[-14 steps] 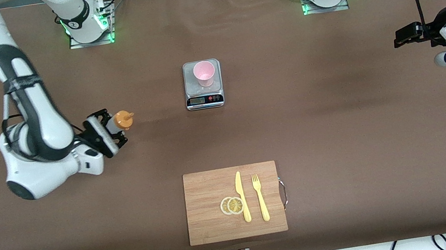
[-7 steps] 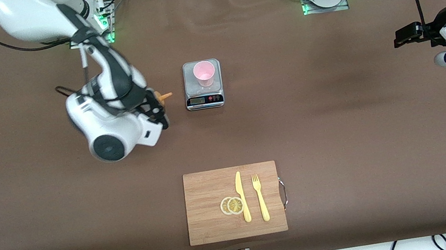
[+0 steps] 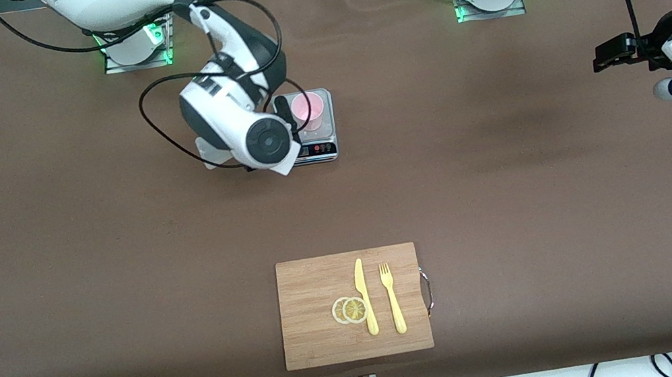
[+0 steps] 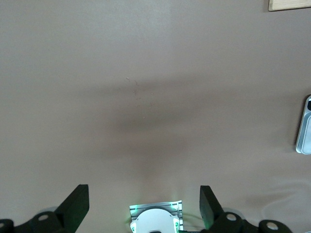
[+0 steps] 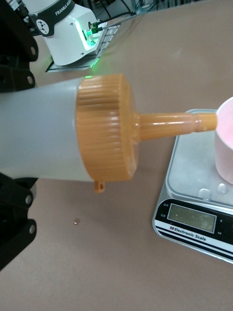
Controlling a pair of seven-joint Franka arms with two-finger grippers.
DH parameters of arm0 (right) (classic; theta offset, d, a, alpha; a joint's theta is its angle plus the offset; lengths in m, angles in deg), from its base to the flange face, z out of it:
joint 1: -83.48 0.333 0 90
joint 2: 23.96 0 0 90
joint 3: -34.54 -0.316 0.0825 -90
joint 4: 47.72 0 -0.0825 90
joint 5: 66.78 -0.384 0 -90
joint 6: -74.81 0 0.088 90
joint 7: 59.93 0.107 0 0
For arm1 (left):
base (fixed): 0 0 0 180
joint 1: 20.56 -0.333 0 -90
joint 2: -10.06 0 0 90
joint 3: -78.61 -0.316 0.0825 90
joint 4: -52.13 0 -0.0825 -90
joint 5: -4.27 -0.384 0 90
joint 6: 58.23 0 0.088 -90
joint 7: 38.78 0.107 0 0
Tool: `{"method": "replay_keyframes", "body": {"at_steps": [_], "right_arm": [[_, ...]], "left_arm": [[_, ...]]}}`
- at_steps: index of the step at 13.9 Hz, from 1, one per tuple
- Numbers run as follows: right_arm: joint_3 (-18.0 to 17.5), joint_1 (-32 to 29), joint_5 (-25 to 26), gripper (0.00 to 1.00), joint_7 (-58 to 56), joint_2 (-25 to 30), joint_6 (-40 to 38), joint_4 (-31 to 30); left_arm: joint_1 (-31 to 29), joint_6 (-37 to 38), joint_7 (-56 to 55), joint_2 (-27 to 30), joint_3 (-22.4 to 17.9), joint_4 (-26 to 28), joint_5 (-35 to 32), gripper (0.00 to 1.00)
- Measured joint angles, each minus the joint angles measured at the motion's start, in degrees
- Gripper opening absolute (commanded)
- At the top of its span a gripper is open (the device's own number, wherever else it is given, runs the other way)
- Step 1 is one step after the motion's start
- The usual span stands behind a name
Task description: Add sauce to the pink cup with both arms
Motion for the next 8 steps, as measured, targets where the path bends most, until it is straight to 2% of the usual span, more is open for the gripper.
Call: {"method": "replay_keyframes", "body": {"at_steps": [8], "right_arm": [[-0.37,6.11,7.59,0.0,7.75,-0.66,-0.88,-0.2]], "left_arm": [[0.1,0.0,0.04,0.0,0.12,0.0,0.0,1.0]]}}
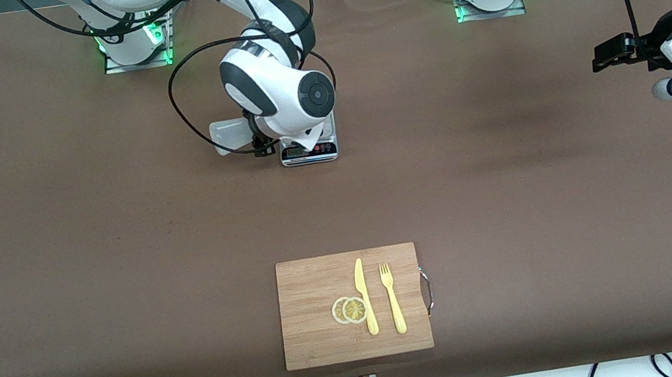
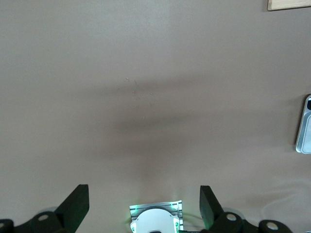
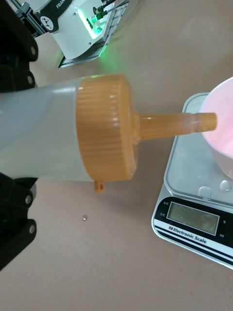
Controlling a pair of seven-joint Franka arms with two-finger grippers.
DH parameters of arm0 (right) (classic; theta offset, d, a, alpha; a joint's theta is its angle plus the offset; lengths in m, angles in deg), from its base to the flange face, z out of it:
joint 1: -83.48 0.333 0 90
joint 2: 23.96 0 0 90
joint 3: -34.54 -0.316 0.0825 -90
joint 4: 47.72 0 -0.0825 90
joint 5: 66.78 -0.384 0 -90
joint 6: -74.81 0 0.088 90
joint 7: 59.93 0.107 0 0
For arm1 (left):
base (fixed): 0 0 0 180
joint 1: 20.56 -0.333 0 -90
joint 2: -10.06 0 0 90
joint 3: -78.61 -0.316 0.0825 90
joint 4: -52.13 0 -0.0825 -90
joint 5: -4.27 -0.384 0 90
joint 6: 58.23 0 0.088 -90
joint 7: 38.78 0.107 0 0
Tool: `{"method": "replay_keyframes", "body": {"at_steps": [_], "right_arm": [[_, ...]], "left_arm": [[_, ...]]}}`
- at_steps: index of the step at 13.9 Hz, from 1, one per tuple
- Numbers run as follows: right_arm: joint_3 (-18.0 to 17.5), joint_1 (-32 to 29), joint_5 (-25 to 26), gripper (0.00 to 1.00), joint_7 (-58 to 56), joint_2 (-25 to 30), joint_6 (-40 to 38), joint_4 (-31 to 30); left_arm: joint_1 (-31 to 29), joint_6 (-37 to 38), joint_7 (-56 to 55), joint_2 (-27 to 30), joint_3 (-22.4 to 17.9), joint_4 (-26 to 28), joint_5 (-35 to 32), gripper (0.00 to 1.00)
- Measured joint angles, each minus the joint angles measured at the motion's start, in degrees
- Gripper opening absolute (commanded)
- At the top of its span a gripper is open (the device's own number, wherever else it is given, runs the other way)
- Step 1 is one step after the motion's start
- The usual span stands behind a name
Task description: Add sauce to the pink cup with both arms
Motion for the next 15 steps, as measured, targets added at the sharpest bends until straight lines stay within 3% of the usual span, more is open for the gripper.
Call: {"method": "replay_keyframes", "body": {"at_steps": [10,12,15], "right_arm": [[-0.02,4.0,6.82,0.0,3.89,-1.8,-2.17,-0.11],[0.01,3.59,6.1,0.0,3.27,-1.8,-2.19,-0.1],[0.09,-0.16,-0.26,0.0,-1.15,-1.52,-1.85,0.17]], "left_arm": [[0.12,0.0,0.0,-0.02,0.37,0.0,0.0,1.0],[0.13,0.0,0.0,-0.07,0.38,0.0,0.0,1.0],[0.14,0.0,0.0,-0.19,0.39,0.0,0.0,1.0]]}}
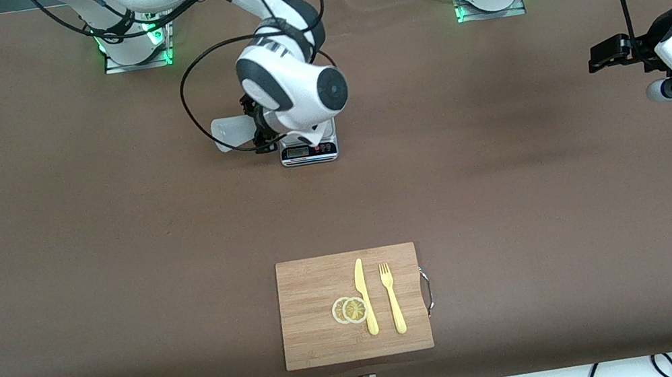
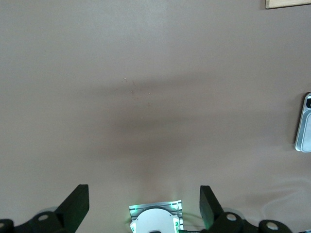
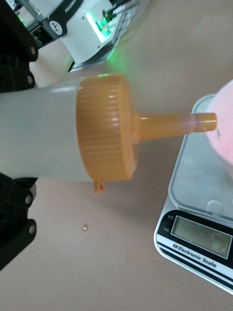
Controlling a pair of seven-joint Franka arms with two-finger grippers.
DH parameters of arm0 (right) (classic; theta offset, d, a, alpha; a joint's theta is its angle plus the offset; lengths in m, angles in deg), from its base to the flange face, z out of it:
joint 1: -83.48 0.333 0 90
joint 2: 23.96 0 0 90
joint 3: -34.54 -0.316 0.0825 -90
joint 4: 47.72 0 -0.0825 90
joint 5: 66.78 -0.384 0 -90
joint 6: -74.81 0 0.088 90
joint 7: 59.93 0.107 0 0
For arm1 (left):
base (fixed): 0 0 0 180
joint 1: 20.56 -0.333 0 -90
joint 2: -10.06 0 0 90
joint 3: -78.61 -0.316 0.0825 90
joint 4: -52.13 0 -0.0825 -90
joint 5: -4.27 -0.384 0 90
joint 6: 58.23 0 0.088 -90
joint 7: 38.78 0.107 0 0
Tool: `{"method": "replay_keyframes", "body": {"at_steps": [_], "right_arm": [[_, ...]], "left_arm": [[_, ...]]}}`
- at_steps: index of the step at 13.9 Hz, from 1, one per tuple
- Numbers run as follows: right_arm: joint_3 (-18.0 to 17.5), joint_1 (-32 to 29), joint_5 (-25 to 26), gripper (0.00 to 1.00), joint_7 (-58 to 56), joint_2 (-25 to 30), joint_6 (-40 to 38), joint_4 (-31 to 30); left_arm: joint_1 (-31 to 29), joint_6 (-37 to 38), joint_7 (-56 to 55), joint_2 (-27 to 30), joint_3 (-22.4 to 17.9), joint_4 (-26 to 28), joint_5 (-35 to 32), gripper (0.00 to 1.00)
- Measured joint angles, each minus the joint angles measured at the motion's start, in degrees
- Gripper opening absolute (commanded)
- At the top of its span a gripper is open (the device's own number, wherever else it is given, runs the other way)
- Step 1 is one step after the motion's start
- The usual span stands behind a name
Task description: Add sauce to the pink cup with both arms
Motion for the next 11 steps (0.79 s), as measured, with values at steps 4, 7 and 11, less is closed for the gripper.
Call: {"method": "replay_keyframes", "body": {"at_steps": [4,7,11], "right_arm": [[0.28,-11.06,-11.92,0.0,-11.75,2.88,3.79,0.23],[0.56,-22.85,-23.43,0.0,-23.42,4.13,5.58,0.14],[0.97,-38.03,-38.83,0.0,-38.58,3.92,5.45,-1.27]], "left_arm": [[0.01,0.0,0.0,-0.04,0.02,0.0,0.0,1.0],[0.01,0.0,0.0,-0.04,0.03,0.0,0.0,1.0],[0.02,0.0,0.0,-0.05,0.04,0.0,0.0,1.0]]}}
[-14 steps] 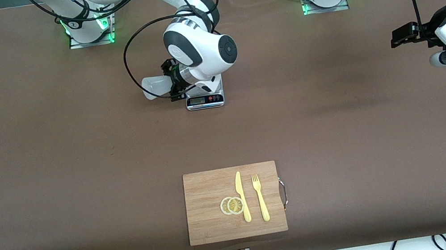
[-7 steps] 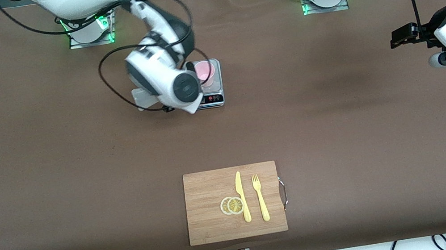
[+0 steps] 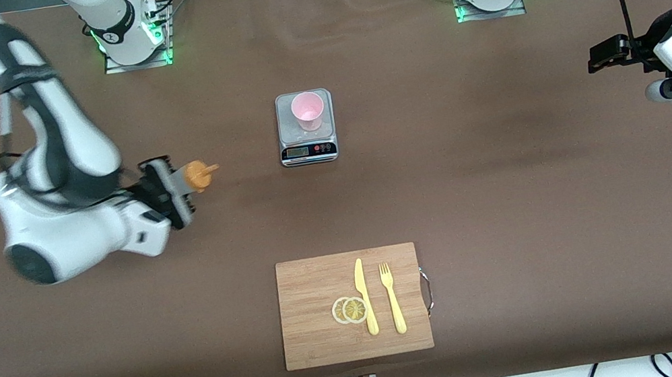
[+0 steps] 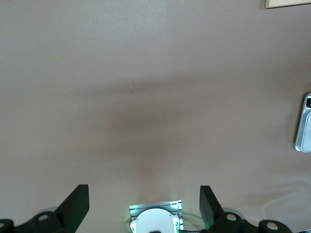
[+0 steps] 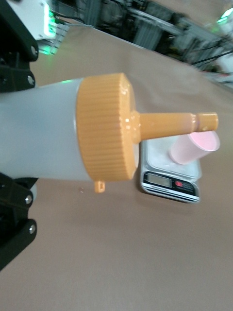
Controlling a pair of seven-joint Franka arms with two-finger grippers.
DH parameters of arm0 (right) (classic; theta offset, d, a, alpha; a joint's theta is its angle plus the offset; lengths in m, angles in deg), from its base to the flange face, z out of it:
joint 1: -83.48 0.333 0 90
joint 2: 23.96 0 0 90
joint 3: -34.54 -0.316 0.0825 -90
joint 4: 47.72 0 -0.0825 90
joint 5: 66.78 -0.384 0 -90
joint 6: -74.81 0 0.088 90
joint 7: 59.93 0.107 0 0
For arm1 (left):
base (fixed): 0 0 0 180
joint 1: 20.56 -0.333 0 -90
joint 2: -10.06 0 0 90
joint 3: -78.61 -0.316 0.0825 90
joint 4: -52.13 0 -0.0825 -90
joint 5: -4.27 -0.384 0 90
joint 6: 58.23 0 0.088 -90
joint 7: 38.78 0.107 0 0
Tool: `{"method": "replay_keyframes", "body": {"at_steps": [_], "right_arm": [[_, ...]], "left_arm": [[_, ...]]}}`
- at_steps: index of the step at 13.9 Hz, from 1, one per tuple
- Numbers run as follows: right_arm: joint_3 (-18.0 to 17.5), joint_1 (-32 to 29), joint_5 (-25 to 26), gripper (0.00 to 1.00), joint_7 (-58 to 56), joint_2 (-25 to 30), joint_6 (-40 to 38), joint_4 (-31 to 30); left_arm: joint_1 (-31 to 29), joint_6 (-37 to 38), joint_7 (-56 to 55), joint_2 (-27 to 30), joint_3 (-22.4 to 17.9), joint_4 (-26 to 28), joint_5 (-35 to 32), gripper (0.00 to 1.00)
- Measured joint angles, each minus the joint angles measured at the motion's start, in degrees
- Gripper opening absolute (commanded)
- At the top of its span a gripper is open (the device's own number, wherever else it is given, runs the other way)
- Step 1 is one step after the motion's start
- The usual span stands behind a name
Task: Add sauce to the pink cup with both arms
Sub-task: 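Carry the bottle back beside its start spot with the right gripper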
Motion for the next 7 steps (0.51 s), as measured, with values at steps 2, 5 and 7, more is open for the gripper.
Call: {"method": "replay_keyframes", "body": {"at_steps": [2,5,7], "right_arm": [[0.46,-5.64,-7.45,0.0,-6.41,-1.28,-0.09,-1.83],[3.69,-11.04,-19.83,0.0,-16.71,-6.32,-2.24,-4.43],[6.62,-12.47,-26.81,0.0,-25.62,-9.93,-2.92,-7.85]], "left_arm": [[0.0,0.0,0.0,0.0,0.0,0.0,0.0,1.0],[-0.01,0.0,0.0,0.0,0.0,0.0,0.0,1.0],[-0.01,0.0,0.0,-0.01,0.0,0.0,0.0,1.0]]}}
